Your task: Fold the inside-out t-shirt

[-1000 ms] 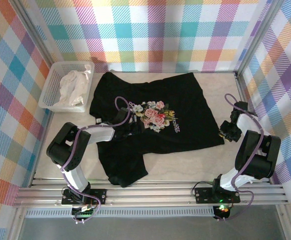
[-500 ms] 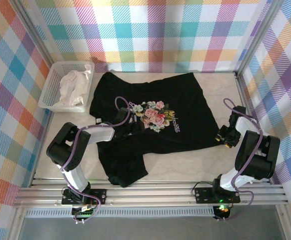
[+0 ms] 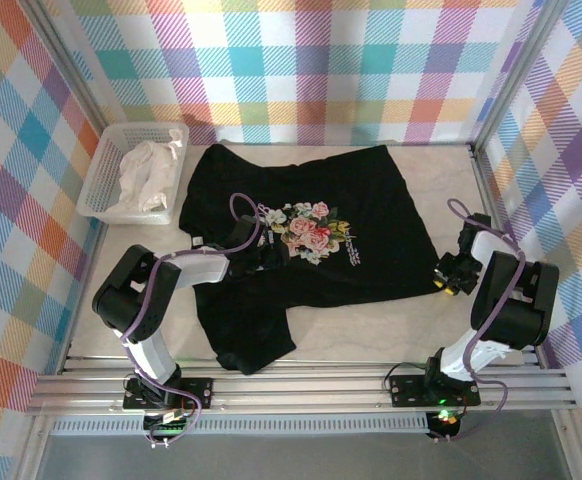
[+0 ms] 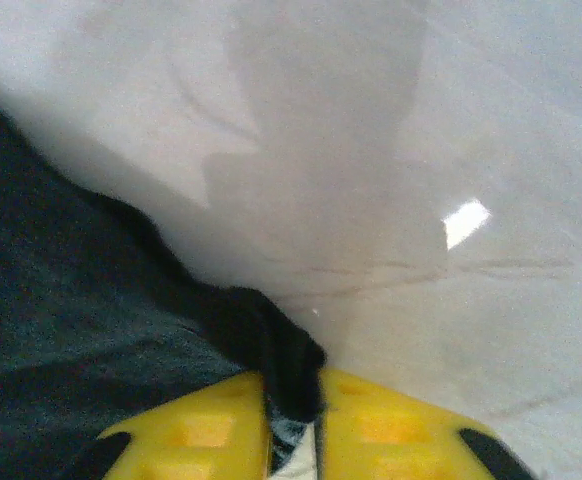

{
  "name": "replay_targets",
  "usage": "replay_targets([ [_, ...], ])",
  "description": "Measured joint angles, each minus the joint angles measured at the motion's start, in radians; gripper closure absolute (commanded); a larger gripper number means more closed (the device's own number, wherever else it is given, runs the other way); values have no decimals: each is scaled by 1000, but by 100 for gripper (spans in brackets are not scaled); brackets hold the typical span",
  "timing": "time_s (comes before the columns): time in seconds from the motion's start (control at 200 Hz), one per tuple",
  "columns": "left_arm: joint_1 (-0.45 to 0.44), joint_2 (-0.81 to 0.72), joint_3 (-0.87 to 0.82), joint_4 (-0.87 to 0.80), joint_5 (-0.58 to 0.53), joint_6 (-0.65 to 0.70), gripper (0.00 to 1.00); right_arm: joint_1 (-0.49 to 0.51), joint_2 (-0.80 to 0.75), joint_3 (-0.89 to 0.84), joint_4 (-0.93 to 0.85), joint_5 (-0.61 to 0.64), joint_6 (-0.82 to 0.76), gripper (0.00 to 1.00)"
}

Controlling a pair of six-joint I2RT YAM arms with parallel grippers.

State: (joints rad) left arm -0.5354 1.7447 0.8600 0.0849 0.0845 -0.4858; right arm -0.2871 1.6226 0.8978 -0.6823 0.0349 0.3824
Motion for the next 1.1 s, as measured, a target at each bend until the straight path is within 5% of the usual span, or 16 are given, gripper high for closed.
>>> replay_targets([
  [0.31,0,-72,24,-183,10,0,24,1,-28,0,69,-74,-4,100],
  [0.545,-21,-483,-135,-475,-64,-50,24,12,-109,0,91,-118,-5,100],
  [0.755,-135,-792,-271,-769,-135,-181,23,31,-172,-10,121,-155,-4,100],
  [1.1,-57,-435,-166,-590,-145,-154,23,41,-179,-21,144,-203,-4,100],
])
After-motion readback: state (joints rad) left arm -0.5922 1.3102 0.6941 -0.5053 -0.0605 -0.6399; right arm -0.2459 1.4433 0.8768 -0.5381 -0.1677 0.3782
